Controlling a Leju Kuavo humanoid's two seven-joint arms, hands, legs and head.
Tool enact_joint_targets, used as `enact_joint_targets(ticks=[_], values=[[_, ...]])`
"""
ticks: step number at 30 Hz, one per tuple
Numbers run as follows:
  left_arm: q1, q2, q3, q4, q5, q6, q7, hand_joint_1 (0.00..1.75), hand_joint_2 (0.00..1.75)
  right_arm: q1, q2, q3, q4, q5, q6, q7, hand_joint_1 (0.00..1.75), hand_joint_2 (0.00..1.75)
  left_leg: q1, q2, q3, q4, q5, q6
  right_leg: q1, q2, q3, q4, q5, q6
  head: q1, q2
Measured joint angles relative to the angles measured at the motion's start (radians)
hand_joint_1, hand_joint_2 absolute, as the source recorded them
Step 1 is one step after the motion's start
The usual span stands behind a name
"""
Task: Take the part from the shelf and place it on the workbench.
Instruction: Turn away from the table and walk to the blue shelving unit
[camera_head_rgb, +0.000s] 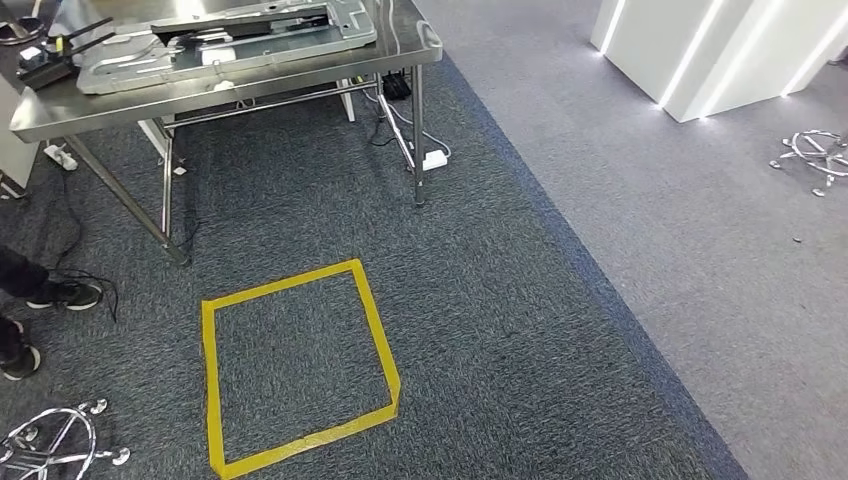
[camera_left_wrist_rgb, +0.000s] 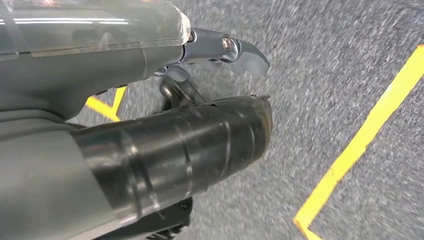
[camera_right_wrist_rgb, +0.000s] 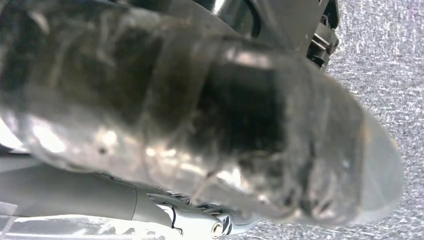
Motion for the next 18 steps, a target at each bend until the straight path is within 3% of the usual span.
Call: enact_joint_targets(ticks=[2, 3, 4, 6, 8, 10, 12, 13, 14, 16, 18], values=[[0.002, 0.002, 0.002, 0.001, 0.000, 0.002, 0.000, 0.00, 0.00, -0.001, 0.001, 0.000, 0.001, 0.001, 0.004, 0.000, 0.00, 0.00, 0.000, -0.044, 0.048, -0.124, 0.053, 0.009, 0.001, 0.024, -0.008, 0.012, -0.003, 0.007, 0.000, 0.000], [0.001, 0.003, 0.003, 0.002, 0.000, 0.002, 0.000, 0.00, 0.00, -0.001, 0.001, 0.000, 0.001, 0.001, 0.005, 0.000, 0.00, 0.00, -0.001, -0.060, 0.058, -0.153, 0.060, 0.012, -0.001, 0.034, -0.014, 0.016, -0.003, 0.013, 0.000, 0.000], [0.000, 0.003, 0.004, 0.002, -0.001, 0.002, 0.000, 0.00, 0.00, -0.001, 0.002, 0.000, 0.001, 0.002, 0.006, 0.000, 0.00, 0.00, -0.003, -0.064, 0.059, -0.161, 0.058, 0.014, -0.002, 0.043, -0.020, 0.018, -0.002, 0.021, 0.000, 0.000], [-0.006, 0.003, 0.005, 0.002, -0.001, 0.002, 0.000, 0.00, 0.00, 0.002, 0.001, 0.000, 0.001, 0.002, 0.006, 0.000, 0.00, 0.00, -0.003, -0.042, 0.062, -0.168, 0.064, 0.023, -0.005, 0.053, -0.026, 0.019, 0.001, 0.034, 0.001, 0.000], [-0.006, 0.002, 0.006, 0.002, 0.000, 0.002, 0.000, 0.00, 0.00, 0.002, 0.001, 0.000, 0.002, 0.003, 0.006, 0.000, 0.00, 0.00, 0.001, -0.015, 0.067, -0.180, 0.071, 0.037, -0.001, 0.009, -0.044, 0.056, -0.025, 0.044, 0.003, 0.000], [-0.002, 0.002, 0.008, 0.002, 0.000, 0.004, 0.000, 0.00, 0.00, 0.000, 0.001, 0.000, 0.002, 0.005, 0.006, 0.000, 0.00, 0.00, 0.001, 0.014, 0.068, -0.184, 0.073, 0.045, -0.002, -0.050, -0.095, 0.164, -0.088, 0.054, 0.006, 0.000], [0.001, 0.002, 0.010, 0.002, 0.000, 0.006, 0.000, 0.00, 0.00, 0.000, 0.001, 0.000, 0.002, 0.007, 0.006, 0.000, 0.00, 0.00, -0.001, 0.044, 0.067, -0.184, 0.071, 0.046, -0.008, -0.067, -0.147, 0.275, -0.131, 0.063, 0.006, 0.000], [0.002, 0.002, 0.011, 0.002, 0.000, 0.007, 0.000, 0.00, 0.00, 0.001, 0.001, 0.000, 0.002, 0.008, 0.006, 0.000, 0.00, 0.00, -0.001, 0.058, 0.067, -0.184, 0.070, 0.045, -0.011, -0.070, -0.152, 0.289, -0.127, 0.066, 0.006, 0.000], [0.001, 0.002, 0.012, 0.002, 0.000, 0.008, 0.000, 0.00, 0.00, 0.002, 0.000, 0.000, 0.002, 0.009, 0.006, -0.001, 0.00, 0.00, 0.000, 0.070, 0.069, -0.184, 0.069, 0.043, -0.014, -0.074, -0.134, 0.257, -0.102, 0.068, 0.006, 0.000], [0.000, 0.002, 0.013, 0.002, 0.000, 0.008, -0.001, 0.00, 0.00, 0.002, 0.000, 0.000, 0.002, 0.010, 0.005, -0.001, 0.00, 0.00, 0.001, 0.090, 0.075, -0.183, 0.065, 0.036, -0.015, -0.101, -0.058, 0.117, -0.039, 0.066, 0.006, 0.000], [-0.002, 0.002, 0.014, 0.002, 0.000, 0.009, -0.003, 0.00, 0.00, 0.000, -0.001, 0.000, 0.002, 0.011, 0.005, -0.003, 0.00, 0.00, -0.003, 0.105, 0.081, -0.182, 0.059, 0.024, -0.010, -0.125, -0.007, 0.019, -0.010, 0.056, 0.006, 0.000]])
